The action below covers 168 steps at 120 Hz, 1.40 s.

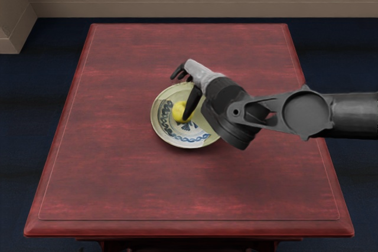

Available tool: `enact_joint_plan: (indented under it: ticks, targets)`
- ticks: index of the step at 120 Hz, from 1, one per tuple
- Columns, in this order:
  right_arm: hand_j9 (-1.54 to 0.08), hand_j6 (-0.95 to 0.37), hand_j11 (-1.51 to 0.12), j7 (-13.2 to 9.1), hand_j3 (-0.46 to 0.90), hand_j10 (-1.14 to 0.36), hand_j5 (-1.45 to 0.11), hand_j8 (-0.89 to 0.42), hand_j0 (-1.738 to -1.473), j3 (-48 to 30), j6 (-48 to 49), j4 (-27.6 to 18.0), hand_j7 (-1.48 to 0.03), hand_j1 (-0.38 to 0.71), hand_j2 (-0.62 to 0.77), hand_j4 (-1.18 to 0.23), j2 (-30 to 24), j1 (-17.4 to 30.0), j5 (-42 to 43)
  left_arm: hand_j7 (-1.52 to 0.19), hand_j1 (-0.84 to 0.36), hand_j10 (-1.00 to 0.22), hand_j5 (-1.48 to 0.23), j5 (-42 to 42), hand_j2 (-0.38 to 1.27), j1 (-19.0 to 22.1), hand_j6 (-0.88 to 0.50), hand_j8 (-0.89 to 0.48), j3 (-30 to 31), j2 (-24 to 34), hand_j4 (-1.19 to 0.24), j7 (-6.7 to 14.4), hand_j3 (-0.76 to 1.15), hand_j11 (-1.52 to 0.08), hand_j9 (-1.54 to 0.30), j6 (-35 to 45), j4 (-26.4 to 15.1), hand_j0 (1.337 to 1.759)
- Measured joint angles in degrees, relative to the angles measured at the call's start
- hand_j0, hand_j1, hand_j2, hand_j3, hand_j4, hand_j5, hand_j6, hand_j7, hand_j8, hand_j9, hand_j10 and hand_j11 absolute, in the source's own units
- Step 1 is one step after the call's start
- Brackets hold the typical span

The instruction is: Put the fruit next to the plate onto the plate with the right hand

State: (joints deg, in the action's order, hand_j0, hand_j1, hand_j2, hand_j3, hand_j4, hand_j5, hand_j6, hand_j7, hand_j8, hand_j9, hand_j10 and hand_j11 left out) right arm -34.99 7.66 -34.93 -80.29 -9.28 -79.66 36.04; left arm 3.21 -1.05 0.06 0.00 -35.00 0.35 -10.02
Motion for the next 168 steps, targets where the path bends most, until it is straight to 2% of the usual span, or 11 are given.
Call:
enact_joint_plan:
  ticks: [9, 20, 47, 68, 95, 124, 134, 142, 154, 168]
  targets:
    - [-0.4, -0.17, -0.4, 0.0, 0.0, -0.18, -0.4, -0.13, -1.656, -2.4, -0.04, 0.0, -0.37, -0.17, 0.07, -0.27, -0.16, 1.57, 0.03, -0.01, 0.34, -0.01, -0.01, 0.02, 0.0, 0.0, -0.01, -0.01, 0.0, 0.0, -0.01, 0.0, 0.0, -0.01, -0.01, 0.0, 0.0, 1.658]
    - [-0.25, -0.11, -0.26, -0.01, 0.0, -0.11, -0.26, -0.08, -1.657, -5.31, -0.06, -0.01, -0.24, -0.23, 0.05, -0.17, -1.58, 3.11, 0.05, -0.01, 0.34, -0.01, -0.01, 0.01, 0.0, 0.0, -0.01, -0.01, 0.0, 0.0, -0.01, 0.0, 0.0, -0.01, -0.01, 0.0, 0.0, 1.658]
    - [-0.08, -0.04, -0.09, -0.01, 0.0, -0.04, -0.09, -0.03, -1.658, -13.24, -0.07, -0.03, -0.08, -0.31, 0.02, -0.06, -9.93, 8.21, 0.0, -0.01, 0.34, -0.01, -0.01, 0.02, 0.0, 0.0, -0.01, -0.01, 0.0, 0.0, -0.01, 0.0, 0.0, -0.01, -0.01, 0.0, 0.0, 1.658]
    - [-0.04, -0.02, -0.04, -0.01, 0.0, -0.02, -0.04, -0.01, -1.658, -23.79, -0.07, -0.05, -0.03, -0.33, 0.01, -0.02, -15.63, 14.34, -0.2, -0.01, 0.34, -0.01, -0.01, 0.01, 0.0, 0.0, -0.01, -0.01, 0.0, 0.0, -0.01, 0.0, 0.0, -0.01, -0.01, 0.0, 0.0, 1.658]
    - [-0.01, -0.01, -0.01, -0.01, 0.0, -0.01, -0.01, 0.0, -1.658, -40.55, -0.08, -1.51, -0.01, -0.34, 0.0, -0.01, -16.47, 24.0, -0.38, -0.01, 0.34, -0.01, -0.01, 0.01, 0.0, 0.0, -0.01, -0.01, -0.01, 0.0, -0.01, 0.0, 0.0, -0.01, -0.01, 0.0, 0.0, 1.658]
    - [0.0, 0.0, 0.0, -0.01, 0.0, 0.0, 0.0, 0.0, -1.658, -45.88, -0.07, -2.49, 0.0, -0.35, 0.0, 0.0, -17.15, 29.61, -0.36, -0.01, 0.34, -0.01, -0.01, 0.02, 0.0, 0.0, -0.01, -0.01, 0.0, 0.0, -0.01, 0.0, 0.0, -0.01, -0.01, 0.0, 0.0, 1.658]
    - [0.0, 0.0, 0.0, -0.01, 0.0, 0.0, 0.0, 0.0, -1.658, -51.65, -0.07, -4.06, 0.0, -0.35, 0.0, 0.0, -17.72, 34.42, -0.32, -0.01, 0.34, -0.01, -0.01, 0.01, 0.0, 0.0, -0.01, -0.01, -0.01, 0.0, -0.01, 0.0, 0.0, -0.01, -0.01, 0.0, 0.0, 1.658]
    - [0.0, 0.0, 0.0, -0.01, 0.0, 0.0, 0.0, 0.0, -1.658, -59.78, 0.08, -5.22, 0.0, -0.35, 0.0, 0.0, -17.95, 39.78, -0.3, -0.01, 0.34, -0.01, -0.01, 0.0, 0.0, 0.0, -0.01, -0.01, -0.02, 0.0, -0.01, 0.0, 0.0, -0.01, -0.01, 0.0, 0.0, 1.658]
    - [0.0, 0.0, 0.0, -0.01, 0.0, 0.0, 0.0, 0.0, -1.658, -71.21, 7.5, -6.63, 0.0, -0.35, 0.0, 0.0, -17.85, 47.07, -0.5, -0.01, 0.34, -0.01, -0.01, 0.01, 0.0, 0.0, -0.01, -0.01, -0.03, 0.0, -0.01, 0.0, 0.0, -0.01, -0.01, 0.0, 0.0, 1.658]
    - [0.0, 0.0, 0.0, -0.01, 0.0, 0.0, 0.0, 0.0, -1.658, -79.07, 21.57, -7.31, 0.0, -0.35, 0.0, 0.0, -17.79, 52.36, -1.34, -0.01, 0.34, -0.01, -0.01, 0.01, 0.0, 0.0, -0.01, -0.01, -0.02, 0.0, -0.01, 0.0, 0.0, -0.01, -0.01, 0.0, 0.0, 1.658]
